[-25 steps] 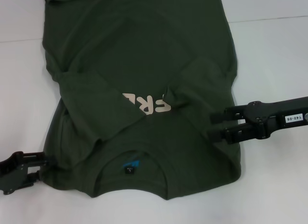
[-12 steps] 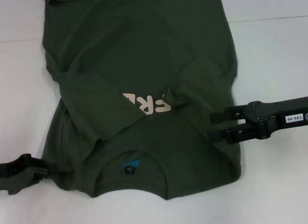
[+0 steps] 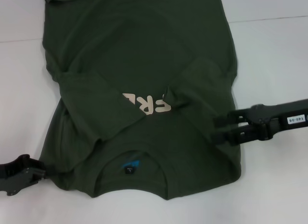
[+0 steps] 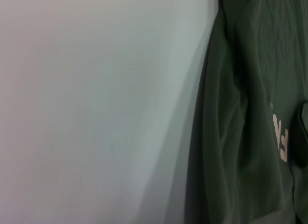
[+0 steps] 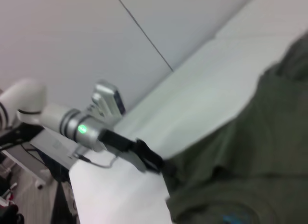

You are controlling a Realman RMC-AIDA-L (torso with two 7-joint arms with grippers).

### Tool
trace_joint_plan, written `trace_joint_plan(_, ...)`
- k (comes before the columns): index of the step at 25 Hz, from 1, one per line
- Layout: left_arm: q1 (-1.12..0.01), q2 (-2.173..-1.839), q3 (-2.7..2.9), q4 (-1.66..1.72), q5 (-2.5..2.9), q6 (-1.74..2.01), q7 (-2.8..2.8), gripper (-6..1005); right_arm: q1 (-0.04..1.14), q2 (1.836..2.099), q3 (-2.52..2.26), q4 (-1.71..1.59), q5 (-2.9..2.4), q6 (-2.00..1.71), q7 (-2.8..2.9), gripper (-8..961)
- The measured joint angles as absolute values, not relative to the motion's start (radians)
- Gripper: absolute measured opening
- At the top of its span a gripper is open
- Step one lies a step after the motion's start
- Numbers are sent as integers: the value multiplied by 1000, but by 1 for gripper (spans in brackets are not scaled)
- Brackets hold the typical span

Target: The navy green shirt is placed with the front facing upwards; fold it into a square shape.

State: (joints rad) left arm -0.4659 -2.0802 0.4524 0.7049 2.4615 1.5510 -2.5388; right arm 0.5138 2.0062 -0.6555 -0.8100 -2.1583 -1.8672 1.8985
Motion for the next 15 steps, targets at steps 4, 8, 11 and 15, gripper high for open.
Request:
trace_joint_plan(4,-466,-2079,451,707,2462,1553,-2539,27,520,1982,-654,-812,-2266,-1864,1976,926)
trace_joint_plan(8,-468,-2079,451,707,2462,1552,-2538,27,525,1965,-655,-806,-2386,-1835,2087,926)
trace_joint_plan(11,-471,-2079,451,707,2462,1551,-2536,27,533,1964,-657,-782,-2444,-1789,2138,926)
trace_joint_plan(15,-472,-2077,451,710,2460,1554,-2534,27,556,1965,-658,-722,-2467,-1754,2147,925)
